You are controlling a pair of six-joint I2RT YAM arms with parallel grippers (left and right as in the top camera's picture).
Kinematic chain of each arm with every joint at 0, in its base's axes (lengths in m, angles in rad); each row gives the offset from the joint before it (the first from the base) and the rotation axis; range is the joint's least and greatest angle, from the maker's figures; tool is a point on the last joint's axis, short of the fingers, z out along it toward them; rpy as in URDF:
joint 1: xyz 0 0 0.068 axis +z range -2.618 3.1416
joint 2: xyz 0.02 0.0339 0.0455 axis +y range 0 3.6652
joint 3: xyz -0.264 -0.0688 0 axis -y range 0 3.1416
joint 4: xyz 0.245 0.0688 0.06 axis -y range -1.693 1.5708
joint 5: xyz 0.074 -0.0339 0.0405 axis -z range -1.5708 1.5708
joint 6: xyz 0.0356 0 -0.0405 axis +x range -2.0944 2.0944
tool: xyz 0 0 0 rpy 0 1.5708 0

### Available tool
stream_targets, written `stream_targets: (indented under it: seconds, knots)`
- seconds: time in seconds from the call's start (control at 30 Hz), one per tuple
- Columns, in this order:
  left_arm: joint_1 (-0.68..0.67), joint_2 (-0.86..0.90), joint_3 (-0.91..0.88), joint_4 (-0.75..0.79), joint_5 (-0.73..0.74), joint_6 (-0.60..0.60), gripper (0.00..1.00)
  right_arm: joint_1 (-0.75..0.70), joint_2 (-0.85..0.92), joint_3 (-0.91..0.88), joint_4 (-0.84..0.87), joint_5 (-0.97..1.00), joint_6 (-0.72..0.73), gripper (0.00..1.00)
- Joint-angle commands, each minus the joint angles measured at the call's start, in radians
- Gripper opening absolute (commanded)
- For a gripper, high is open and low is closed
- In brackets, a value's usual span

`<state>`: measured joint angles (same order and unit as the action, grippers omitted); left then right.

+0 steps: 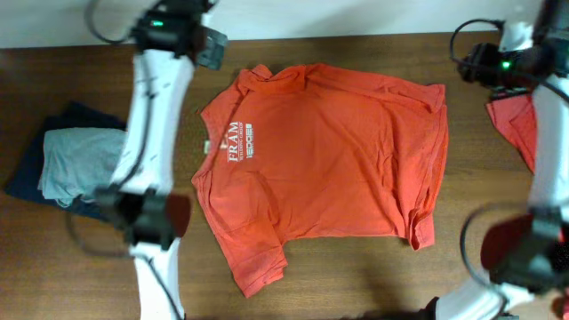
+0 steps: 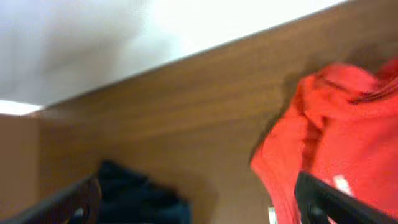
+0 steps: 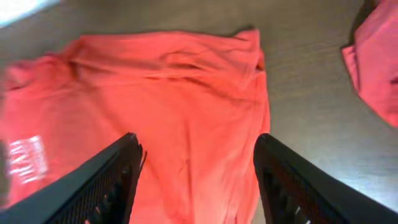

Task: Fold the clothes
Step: 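Lay the shirt flat on the table and withdraw both grippers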

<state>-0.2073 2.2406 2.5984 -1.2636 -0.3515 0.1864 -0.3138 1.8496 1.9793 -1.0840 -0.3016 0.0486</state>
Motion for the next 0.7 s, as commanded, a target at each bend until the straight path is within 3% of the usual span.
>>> stream_targets:
  seconds: [0.0, 0.2, 0.3, 0.47, 0.57, 0.67]
  knots:
    - [-0.008, -0.219, 0.043, -0.121, 0.104, -0.017, 0.99, -0.002, -0.202, 0.012, -0.066, -0.036, -0.008, 0.61]
    - [-0.007, -0.353, 0.043, -0.37, 0.18, -0.204, 0.98, -0.002, -0.422, 0.012, -0.198, -0.036, 0.022, 0.66]
    - [-0.007, -0.362, 0.023, -0.424, 0.208, -0.254, 0.89, -0.001, -0.48, 0.011, -0.253, -0.036, 0.038, 0.67]
    - [0.003, -0.369, -0.14, -0.424, 0.242, -0.282, 0.81, -0.001, -0.513, 0.011, -0.357, -0.035, 0.037, 0.69]
    - [0.031, -0.377, -0.301, -0.424, 0.244, -0.303, 0.71, -0.001, -0.512, 0.01, -0.413, -0.035, 0.037, 0.69]
    - [0.066, -0.425, -0.512, -0.424, 0.243, -0.306, 0.69, -0.001, -0.512, 0.01, -0.447, -0.035, 0.037, 0.69]
